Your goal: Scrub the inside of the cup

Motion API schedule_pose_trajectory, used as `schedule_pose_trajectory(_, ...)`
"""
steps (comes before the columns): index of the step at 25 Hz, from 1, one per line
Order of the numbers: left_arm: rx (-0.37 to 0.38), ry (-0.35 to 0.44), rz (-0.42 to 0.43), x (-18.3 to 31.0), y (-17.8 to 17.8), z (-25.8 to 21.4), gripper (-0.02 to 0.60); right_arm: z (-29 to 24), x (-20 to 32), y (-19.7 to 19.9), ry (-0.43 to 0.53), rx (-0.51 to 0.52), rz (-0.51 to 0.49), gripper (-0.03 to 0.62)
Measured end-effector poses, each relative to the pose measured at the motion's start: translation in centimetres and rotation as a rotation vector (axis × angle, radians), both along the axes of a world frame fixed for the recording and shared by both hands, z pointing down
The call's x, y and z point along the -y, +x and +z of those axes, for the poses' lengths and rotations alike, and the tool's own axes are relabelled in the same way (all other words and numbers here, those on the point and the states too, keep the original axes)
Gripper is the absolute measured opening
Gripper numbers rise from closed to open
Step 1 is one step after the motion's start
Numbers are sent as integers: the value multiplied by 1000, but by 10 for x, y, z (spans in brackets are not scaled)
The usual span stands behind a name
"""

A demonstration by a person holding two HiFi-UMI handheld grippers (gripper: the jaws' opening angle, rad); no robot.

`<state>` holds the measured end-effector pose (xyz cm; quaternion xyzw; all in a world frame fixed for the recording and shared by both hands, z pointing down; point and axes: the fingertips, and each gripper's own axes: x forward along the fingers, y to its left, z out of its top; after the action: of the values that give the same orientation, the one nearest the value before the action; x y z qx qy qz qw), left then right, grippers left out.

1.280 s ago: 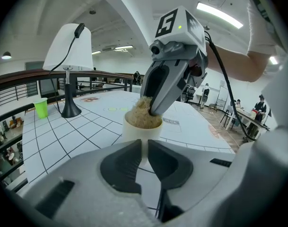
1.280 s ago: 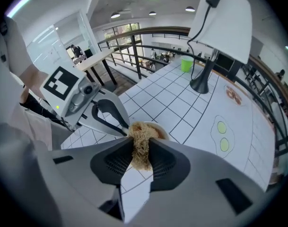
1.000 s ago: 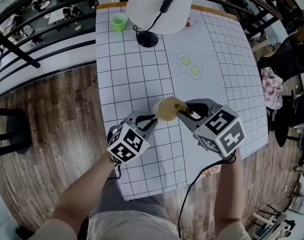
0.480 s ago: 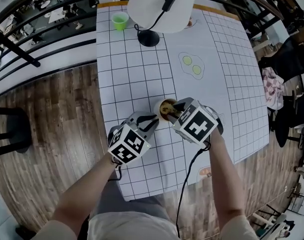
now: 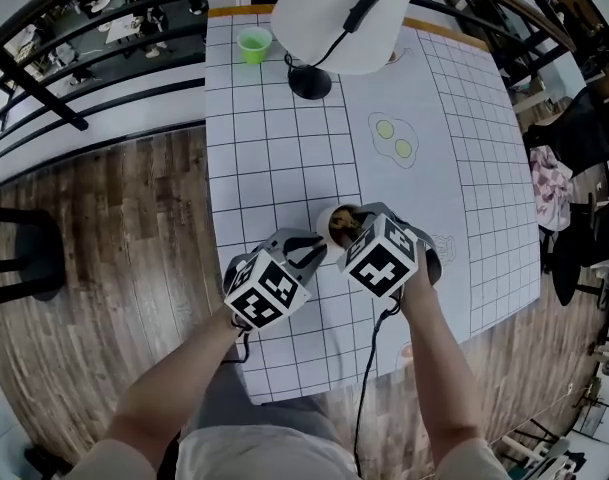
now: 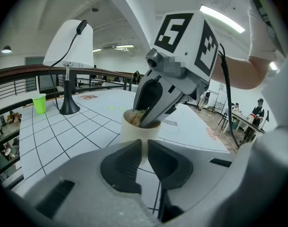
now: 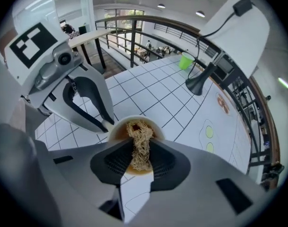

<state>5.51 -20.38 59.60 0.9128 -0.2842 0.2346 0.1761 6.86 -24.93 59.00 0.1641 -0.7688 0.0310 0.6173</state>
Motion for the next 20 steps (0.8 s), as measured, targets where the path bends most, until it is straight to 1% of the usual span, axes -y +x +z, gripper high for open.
schedule_pose_trajectory(4,-7,-30,-7,-2,-1,3,52,-10,-3,4,30,67,61,100)
schedule_pose_trajectory(8,10,-23,-2,2,-1,2,52,-28,-1,6,29,131,113,100)
schedule_pose_trajectory(13,2,-77,6,5,0,2,52,-55,-5,11,18,226,167,100)
schedule_pose_trajectory(15,22,-77,12,4,1,2,54,-68,-7,16,20,251,192,100)
schedule_pose_trajectory(17,46,-69,13,3,2,2,54,-81,-8,19,36,261,196,100)
schedule_pose_trajectory(20,29,-59,-20,5,-1,-7,58,-101,-14,21,58,279,193,100)
